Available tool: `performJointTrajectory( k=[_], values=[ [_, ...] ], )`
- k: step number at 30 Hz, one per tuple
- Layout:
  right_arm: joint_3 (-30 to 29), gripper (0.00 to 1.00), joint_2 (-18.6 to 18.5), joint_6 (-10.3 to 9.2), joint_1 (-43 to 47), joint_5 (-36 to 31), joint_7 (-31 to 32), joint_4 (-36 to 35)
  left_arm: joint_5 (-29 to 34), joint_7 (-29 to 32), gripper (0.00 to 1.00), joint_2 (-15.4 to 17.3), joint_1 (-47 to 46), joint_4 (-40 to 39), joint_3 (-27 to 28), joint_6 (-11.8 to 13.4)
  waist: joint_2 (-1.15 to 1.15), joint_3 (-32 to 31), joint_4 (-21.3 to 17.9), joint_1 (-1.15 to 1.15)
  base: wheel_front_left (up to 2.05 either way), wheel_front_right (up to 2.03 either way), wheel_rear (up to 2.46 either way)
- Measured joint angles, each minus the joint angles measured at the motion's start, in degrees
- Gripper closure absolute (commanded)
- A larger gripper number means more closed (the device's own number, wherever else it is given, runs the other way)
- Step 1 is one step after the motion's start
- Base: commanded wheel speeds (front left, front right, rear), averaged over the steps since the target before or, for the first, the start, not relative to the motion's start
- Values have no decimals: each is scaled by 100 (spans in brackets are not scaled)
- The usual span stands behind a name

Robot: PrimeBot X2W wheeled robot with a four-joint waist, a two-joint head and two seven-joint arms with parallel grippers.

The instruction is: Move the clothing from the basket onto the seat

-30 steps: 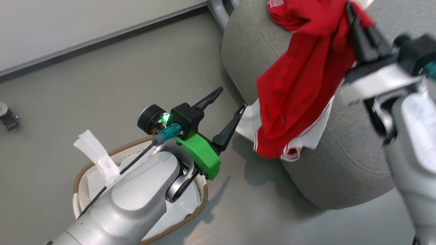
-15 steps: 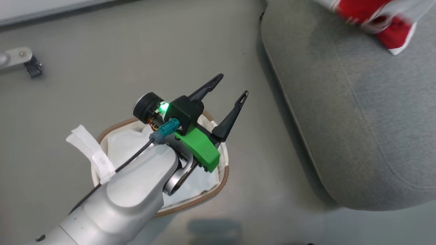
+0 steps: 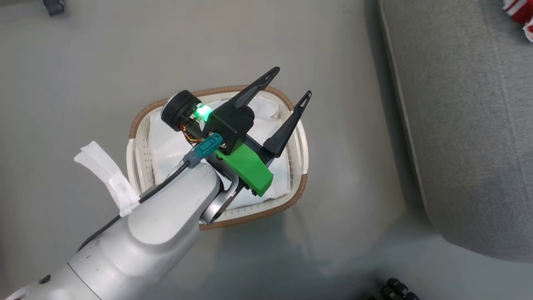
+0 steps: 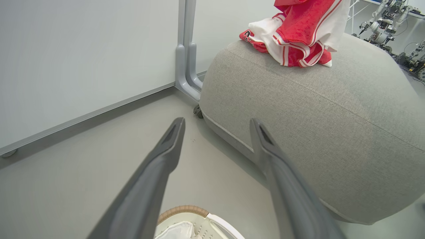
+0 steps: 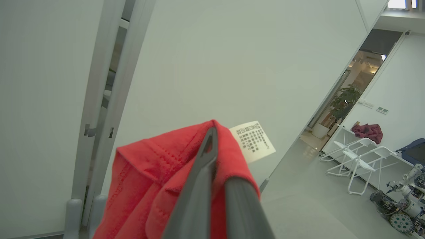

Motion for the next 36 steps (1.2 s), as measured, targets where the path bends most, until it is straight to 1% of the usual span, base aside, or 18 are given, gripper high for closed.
performJointTrajectory(
  k=[5, 7, 14, 18, 20, 21, 22, 29, 33, 36],
  values=[
    [-570, 100, 166, 0, 557, -185, -279, 625, 43, 19, 0, 53, -96, -26, -13, 0, 0, 306, 143, 0, 0, 0, 0],
    [-732, 100, 309, 0, 776, -253, -401, 843, 44, 37, 0, 104, -114, -37, -7, 3, 0, 416, 186, 0, 0, 0, 0],
    [-975, 100, 816, 1, 1377, -399, -789, 1467, 51, 121, 0, 224, -125, -88, -16, 51, 0, 595, 162, 0, 0, 0, 0],
    [-1024, 100, 993, 1, 1516, -483, -1005, 1741, 51, 170, 0, 274, -127, -116, -21, 68, 0, 584, 84, 0, 0, 0, 0],
    [-1044, 56, 1084, 1, 1533, -508, -1138, 1837, 47, 181, 0, 289, -127, -122, -20, 83, 0, 568, 53, 0, 0, 0, 0],
    [-1039, 5, 1135, 1, 1553, -526, -1204, 1882, 42, 186, 0, 301, -127, -123, -18, 91, 0, 553, 38, 0, 0, 0, 0],
    [-1034, 0, 1180, 1, 1583, -538, -1267, 1902, 41, 186, 0, 314, -127, -123, -16, 96, 0, 537, 26, -1, 0, 0, 0],
    [-790, 0, 1550, 1, 1788, -490, -1629, 1881, -23, 185, 0, 435, -94, -115, 31, 163, 0, 355, -91, -1, 0, 0, 0],
    [-564, 0, 1725, 1, 1905, -397, -1737, 1793, -60, 167, 0, 455, -27, -87, 60, 211, 0, 204, -157, -1, 0, 0, 0],
    [-344, 0, 1954, 1, 2132, -257, -1803, 1664, -105, 142, 0, 464, 52, -63, 93, 231, 0, 73, -203, -1, 0, 0, 0]
  ],
)
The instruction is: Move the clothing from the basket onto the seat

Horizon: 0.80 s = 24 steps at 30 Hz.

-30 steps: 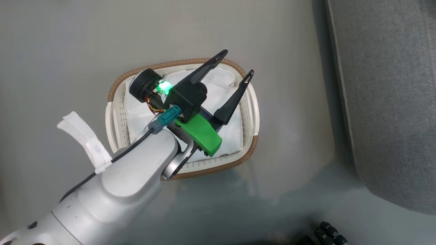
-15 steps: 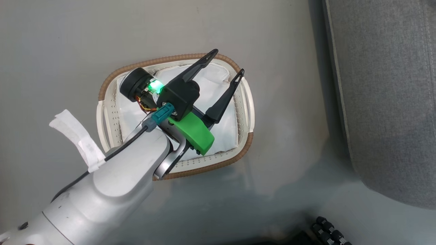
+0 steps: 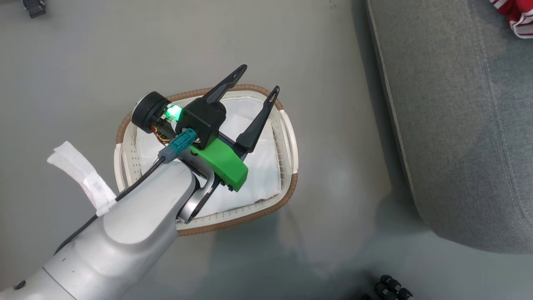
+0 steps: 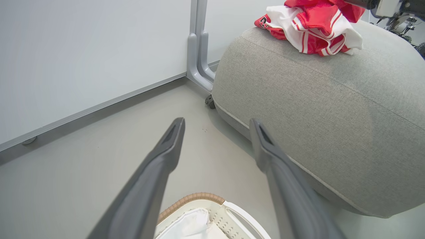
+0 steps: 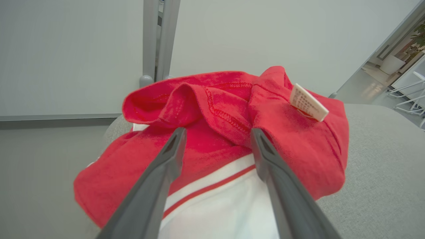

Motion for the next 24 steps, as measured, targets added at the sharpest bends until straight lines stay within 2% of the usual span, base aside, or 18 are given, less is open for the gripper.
performJointTrajectory(
  k=[8, 16, 24],
  values=[
    [555, 0, 248, 0, 578, 246, -56, -515, -133, -75, 0, 31, 179, 32, 198, 75, 0, -389, -103, -1, 0, 0, 0],
    [588, 0, 382, -1, 896, 243, -57, -1032, -259, -135, 0, -42, 548, 110, 552, 132, 0, -888, -91, -1, 0, 0, 0],
    [399, 0, 861, 0, 1410, 111, -57, -1492, -148, -142, 0, -216, 1385, -133, 1600, 229, 0, -1517, 93, -1, 0, 0, 0]
  ],
)
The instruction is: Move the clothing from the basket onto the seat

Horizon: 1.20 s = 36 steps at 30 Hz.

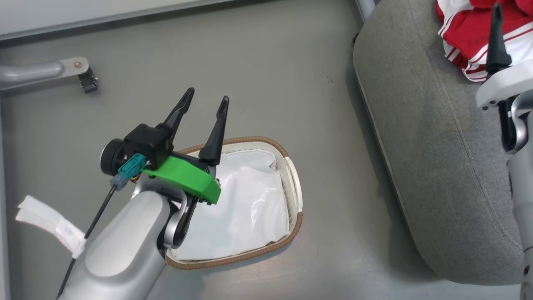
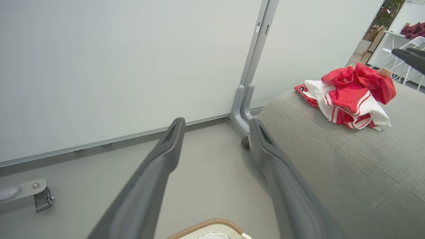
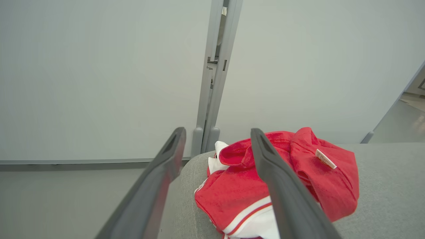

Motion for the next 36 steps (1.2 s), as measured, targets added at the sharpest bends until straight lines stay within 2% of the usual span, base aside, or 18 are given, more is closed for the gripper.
performJointTrajectory(
  k=[5, 15, 19, 25, 31, 36],
  values=[
    [38, 0, 448, -1, 577, -69, -1, -237, 259, -8, 0, -113, 707, -110, 672, 45, 0, -405, 196, 0, 0, 0, 0],
    [-119, 0, 1192, -1, 1944, -20, -1, -1018, 621, -8, 0, -412, 1928, -196, 1633, -3, 0, -1064, 684, 0, 0, 0, 0],
    [-83, 0, 1298, -1, 2562, -11, -2, -1359, 746, -8, 0, -522, 2359, -225, 1948, -41, 0, -1287, 847, 0, 0, 0, 0],
    [375, 0, 1328, -1, 3376, 387, -2, -1778, 969, -8, 0, -676, 2881, -357, 2330, -108, 0, -1574, 1026, 0, 0, 0, 0],
    [576, 0, 1327, -1, 3824, 475, -2, -2036, 1100, -8, 0, -803, 3242, -448, 2609, -183, 0, -1722, 1046, 0, 0, 0, 0],
    [512, 0, 1328, -1, 4103, 498, -2, -2219, 1238, -8, 0, -879, 3471, -516, 2758, -259, 0, -1795, 992, 0, 0, 0, 0]
  ],
)
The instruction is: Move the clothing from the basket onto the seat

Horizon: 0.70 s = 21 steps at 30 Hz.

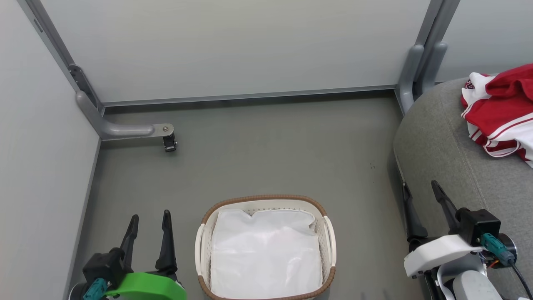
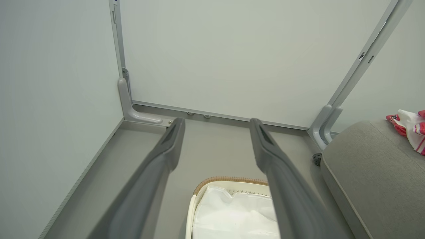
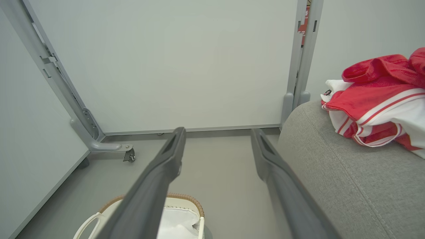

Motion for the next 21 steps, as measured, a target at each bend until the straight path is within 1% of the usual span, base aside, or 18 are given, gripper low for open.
performJointTrajectory(
  k=[10, 21],
  values=[
    [108, 0, 0, 0, 336, -25, 0, -171, 132, 0, 0, -157, 299, -19, 280, -209, 0, -107, -42, 0, 0, 0, 0],
    [188, 0, -1, 0, 385, 64, 0, -138, 261, 0, 0, -264, 354, 103, 511, -359, 0, -130, -18, 0, 0, 0, 0]
  ],
)
